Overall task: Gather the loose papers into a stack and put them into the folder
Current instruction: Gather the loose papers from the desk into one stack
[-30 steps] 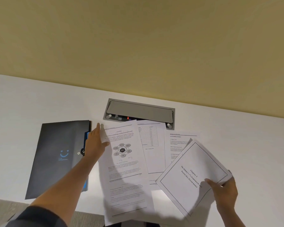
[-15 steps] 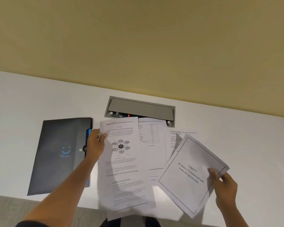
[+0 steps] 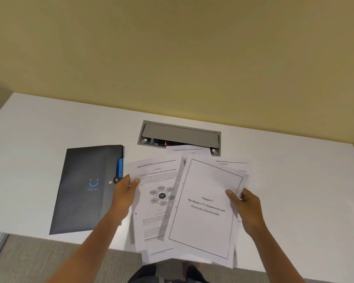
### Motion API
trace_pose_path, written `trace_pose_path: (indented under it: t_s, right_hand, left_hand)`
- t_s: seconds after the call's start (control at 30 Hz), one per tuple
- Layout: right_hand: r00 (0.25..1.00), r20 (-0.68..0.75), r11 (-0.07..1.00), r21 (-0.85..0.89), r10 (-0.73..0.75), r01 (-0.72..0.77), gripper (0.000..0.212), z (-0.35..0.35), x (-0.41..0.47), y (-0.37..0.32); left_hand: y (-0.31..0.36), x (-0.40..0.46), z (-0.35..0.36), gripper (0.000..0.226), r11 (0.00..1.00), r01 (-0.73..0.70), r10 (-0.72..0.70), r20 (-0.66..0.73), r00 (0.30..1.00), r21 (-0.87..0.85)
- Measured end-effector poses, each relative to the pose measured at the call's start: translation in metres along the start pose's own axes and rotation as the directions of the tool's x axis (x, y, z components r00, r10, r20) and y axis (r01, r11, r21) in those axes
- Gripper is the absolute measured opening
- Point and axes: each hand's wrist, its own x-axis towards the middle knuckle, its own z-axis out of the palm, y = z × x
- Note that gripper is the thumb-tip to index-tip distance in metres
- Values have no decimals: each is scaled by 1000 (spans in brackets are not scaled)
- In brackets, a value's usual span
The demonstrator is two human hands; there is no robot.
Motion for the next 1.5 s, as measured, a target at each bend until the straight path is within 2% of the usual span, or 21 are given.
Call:
trace_pose_path:
  t_s: [0.17, 0.27, 0.47, 0.63, 0.87, 0.93, 1.03, 1.27, 1.5]
  right_hand:
    - [996, 90, 1000, -4, 6, -6, 10, 48, -13, -6]
    - [997, 77, 1000, 5, 7, -8, 22, 65, -21, -5]
    - [998, 49, 999, 27, -33, 31, 7, 82, -38, -8]
    - [991, 89, 994, -46, -96, 100, 20, 87, -47, -10]
    - [973, 168, 973, -141, -160, 184, 56, 88, -52, -9]
    - [969, 182, 969, -153, -165, 194, 61, 87, -51, -7]
    - [965, 224, 968, -175, -140, 181, 63, 85, -50, -6]
    - [929, 359, 955, -237, -87, 181, 86, 79, -49, -12]
    - [943, 330, 974, -202, -27, 98, 90, 76, -47, -2]
  left_hand:
    - [-4, -32, 11, 24, 999, 33, -34, 108, 994, 14]
    - [-4, -47, 17, 16, 999, 50, -50, 122, 991, 9]
    - [-2, -67, 22, 20, 997, 72, -69, 133, 989, -19]
    - [-1, -73, 26, 23, 992, 114, -105, 155, 982, -52]
    - [0, -76, 26, 32, 971, 207, -187, 169, 968, -115]
    - [2, -78, 28, 40, 963, 250, -232, 161, 959, -100]
    - [5, -76, 31, 70, 938, 331, -310, 177, 934, -103]
    - [10, -76, 35, 95, 942, 317, -283, 248, 927, -112]
    - [1, -83, 39, 62, 971, 233, -213, 251, 944, -50]
